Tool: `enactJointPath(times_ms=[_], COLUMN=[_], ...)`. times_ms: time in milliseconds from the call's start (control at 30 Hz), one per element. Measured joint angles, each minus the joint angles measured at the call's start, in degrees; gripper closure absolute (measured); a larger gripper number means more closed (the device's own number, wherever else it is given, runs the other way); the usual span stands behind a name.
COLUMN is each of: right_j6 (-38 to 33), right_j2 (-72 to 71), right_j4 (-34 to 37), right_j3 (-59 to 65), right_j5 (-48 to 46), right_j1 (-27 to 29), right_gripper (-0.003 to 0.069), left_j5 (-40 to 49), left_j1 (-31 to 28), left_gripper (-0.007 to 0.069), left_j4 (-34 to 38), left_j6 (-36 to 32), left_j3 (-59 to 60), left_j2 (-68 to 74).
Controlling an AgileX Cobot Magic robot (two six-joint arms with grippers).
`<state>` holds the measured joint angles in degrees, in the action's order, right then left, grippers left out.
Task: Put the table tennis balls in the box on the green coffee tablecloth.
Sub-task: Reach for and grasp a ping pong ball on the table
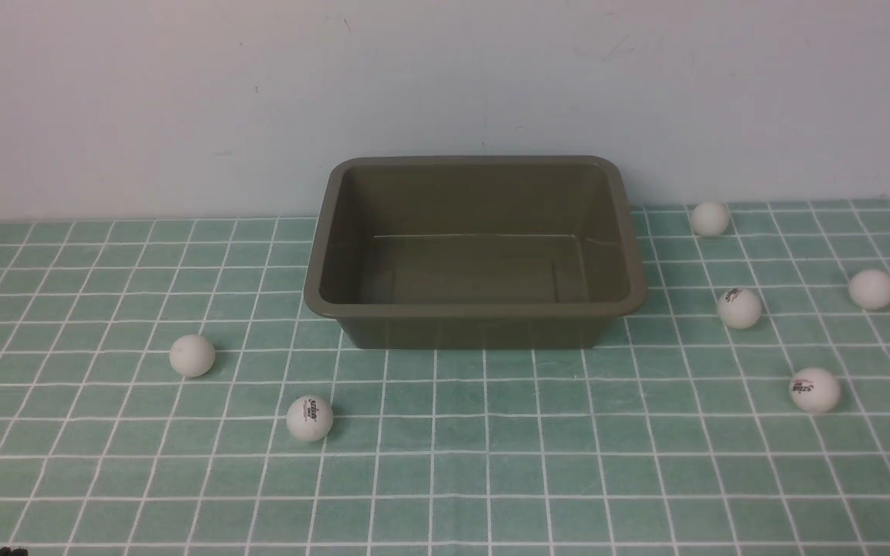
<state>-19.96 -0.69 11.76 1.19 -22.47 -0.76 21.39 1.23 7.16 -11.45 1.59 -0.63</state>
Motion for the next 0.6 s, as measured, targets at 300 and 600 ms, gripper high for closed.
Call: enactJointPath(times_ms=[300,600], right_j6=[0.0,0.0], right_j2=[0.0,0.0], right_j4=[0.0,0.6], right_j3=[0.0,0.4], right_j5=[0.0,3.7], right_j1=[0.0,0.0], right_gripper=[0.0676,0.0676], left_j5=[0.0,0.0], left_j1=[0.0,0.0], left_gripper=[0.0629,0.0629], left_j4=[0.0,0.0], left_j6=[0.0,0.0], left_j3=[0.0,0.0], left_j2=[0.0,0.0])
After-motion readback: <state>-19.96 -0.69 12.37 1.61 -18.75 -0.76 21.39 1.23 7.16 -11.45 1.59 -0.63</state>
